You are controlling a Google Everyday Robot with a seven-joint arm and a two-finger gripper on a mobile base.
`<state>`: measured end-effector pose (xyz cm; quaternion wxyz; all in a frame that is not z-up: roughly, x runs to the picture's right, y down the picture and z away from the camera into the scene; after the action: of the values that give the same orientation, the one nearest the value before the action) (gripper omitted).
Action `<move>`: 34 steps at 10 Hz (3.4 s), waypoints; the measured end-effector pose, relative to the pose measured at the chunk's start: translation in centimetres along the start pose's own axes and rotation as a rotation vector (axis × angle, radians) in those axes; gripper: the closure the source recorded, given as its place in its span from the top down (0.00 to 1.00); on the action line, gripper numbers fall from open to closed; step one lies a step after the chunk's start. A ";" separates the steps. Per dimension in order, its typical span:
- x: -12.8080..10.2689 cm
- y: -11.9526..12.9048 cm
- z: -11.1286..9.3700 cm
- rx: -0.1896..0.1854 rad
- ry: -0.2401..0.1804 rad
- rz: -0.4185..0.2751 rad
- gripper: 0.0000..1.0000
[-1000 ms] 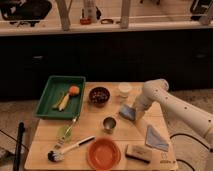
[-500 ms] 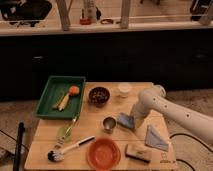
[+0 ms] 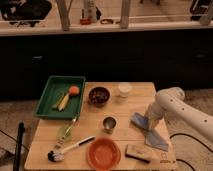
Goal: Wipe table surface with sponge
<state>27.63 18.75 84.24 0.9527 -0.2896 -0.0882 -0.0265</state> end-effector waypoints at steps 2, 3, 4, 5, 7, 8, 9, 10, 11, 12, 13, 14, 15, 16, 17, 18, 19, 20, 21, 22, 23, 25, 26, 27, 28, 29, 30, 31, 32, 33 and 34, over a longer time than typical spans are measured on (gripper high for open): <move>1.2 -2.7 0.0 0.016 0.023 0.031 0.01; 1.1 -3.8 0.2 0.017 0.028 0.035 0.01; 0.4 -5.4 0.7 0.015 0.030 0.033 0.01; -0.6 -6.2 1.1 0.014 0.029 0.024 0.01; -2.9 -6.5 2.1 0.001 0.021 -0.015 0.01; -4.5 -6.5 2.6 -0.006 0.012 -0.044 0.01; -6.4 -6.2 3.2 -0.016 -0.004 -0.088 0.01; -7.9 -5.2 3.4 -0.026 -0.021 -0.134 0.01; -8.6 -4.2 3.4 -0.031 -0.032 -0.158 0.01; -8.7 -3.4 3.3 -0.036 -0.035 -0.167 0.01; -8.5 -2.9 3.3 -0.039 -0.035 -0.166 0.01; -7.5 -2.4 3.0 -0.040 -0.031 -0.156 0.01; -6.1 -1.9 2.7 -0.041 -0.022 -0.139 0.01; -4.8 -1.6 2.4 -0.043 -0.014 -0.122 0.01; -2.4 -1.4 1.7 -0.034 0.000 -0.087 0.01; -0.4 -1.4 1.1 -0.025 0.013 -0.052 0.01; 1.0 -1.9 0.7 -0.017 0.024 -0.024 0.01; 1.6 -2.4 0.5 -0.010 0.030 -0.008 0.01; 2.4 -3.7 0.3 0.002 0.034 0.015 0.01; 2.4 -4.9 0.5 0.008 0.032 0.027 0.01; 1.7 -6.1 0.8 0.014 0.024 0.024 0.01; -0.4 -6.9 1.6 0.004 0.007 0.000 0.01; -1.7 -7.3 2.0 0.000 -0.004 -0.018 0.01; -3.6 -7.4 2.8 -0.010 -0.026 -0.057 0.01; -4.4 -7.2 3.0 -0.017 -0.037 -0.082 0.01; -5.4 -6.5 3.4 -0.023 -0.054 -0.117 0.01; -5.6 -5.6 3.3 -0.027 -0.060 -0.136 0.01; -5.8 -3.7 2.9 -0.033 -0.062 -0.158 0.01; -5.7 -2.6 2.6 -0.033 -0.060 -0.165 0.01; -4.9 -1.5 2.2 -0.032 -0.052 -0.161 0.01; -3.3 -0.6 1.7 -0.028 -0.041 -0.140 0.01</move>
<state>24.08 19.13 85.35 0.9424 -0.2964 -0.1271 -0.0883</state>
